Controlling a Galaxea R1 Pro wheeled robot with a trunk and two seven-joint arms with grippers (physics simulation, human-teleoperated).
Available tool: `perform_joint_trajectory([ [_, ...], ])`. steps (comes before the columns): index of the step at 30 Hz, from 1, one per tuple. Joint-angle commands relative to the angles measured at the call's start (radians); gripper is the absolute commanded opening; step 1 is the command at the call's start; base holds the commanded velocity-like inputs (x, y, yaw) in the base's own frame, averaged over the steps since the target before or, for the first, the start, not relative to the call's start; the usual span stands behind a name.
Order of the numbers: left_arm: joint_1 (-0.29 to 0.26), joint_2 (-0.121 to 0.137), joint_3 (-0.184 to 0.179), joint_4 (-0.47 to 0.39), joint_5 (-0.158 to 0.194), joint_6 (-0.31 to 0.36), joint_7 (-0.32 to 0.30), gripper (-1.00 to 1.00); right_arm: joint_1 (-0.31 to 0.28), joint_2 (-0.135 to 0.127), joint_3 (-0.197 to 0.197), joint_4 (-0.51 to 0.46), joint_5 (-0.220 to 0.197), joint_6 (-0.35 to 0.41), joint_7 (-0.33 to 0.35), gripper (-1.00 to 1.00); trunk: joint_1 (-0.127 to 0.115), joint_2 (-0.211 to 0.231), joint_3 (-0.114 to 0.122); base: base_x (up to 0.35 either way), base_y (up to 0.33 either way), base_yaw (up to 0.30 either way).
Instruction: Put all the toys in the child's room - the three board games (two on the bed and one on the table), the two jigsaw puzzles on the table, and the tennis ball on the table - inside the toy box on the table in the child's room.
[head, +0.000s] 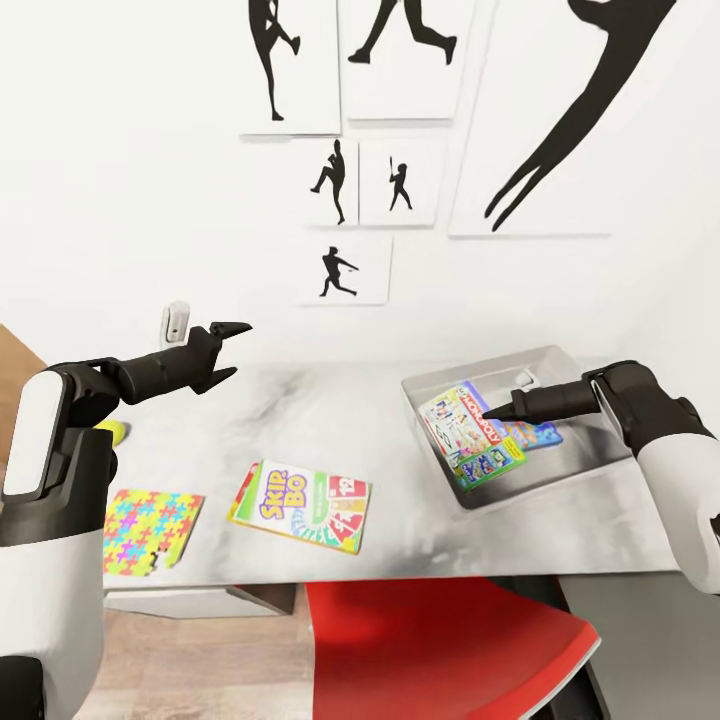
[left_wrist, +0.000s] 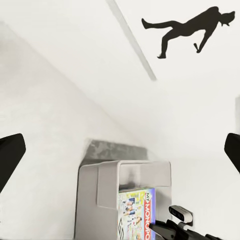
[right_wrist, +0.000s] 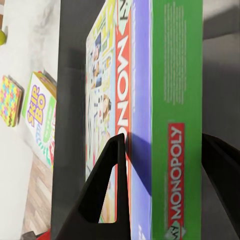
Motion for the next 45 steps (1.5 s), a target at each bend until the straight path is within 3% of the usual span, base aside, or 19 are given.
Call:
perform_joint_trajectory([
  [1, -0.001, 0.0, 0.001, -0.001, 0.01, 0.002, 0.01, 1.0, -0.001, -0.001, 0.001, -0.001, 0.006, 0.008, 0.007, -1.0, 0.001, -0.002, -0.003, 0.0, 0.0, 0.0],
  [29, -0.001, 0.0, -0.001, 0.0, 0.01, 0.002, 0.01, 1.0, -0.025, -0.004, 0.0, -0.002, 0.005, 0.007, 0.006, -1.0, 0.001, -0.002, -0.049, 0.0, 0.0, 0.0],
  [45, -0.001, 0.0, -0.001, 0.0, 0.01, 0.003, 0.01, 1.0, -0.043, -0.027, -0.002, -0.003, 0.004, 0.005, 0.006, -1.0, 0.001, -0.002, -0.059, 0.0, 0.0, 0.0],
])
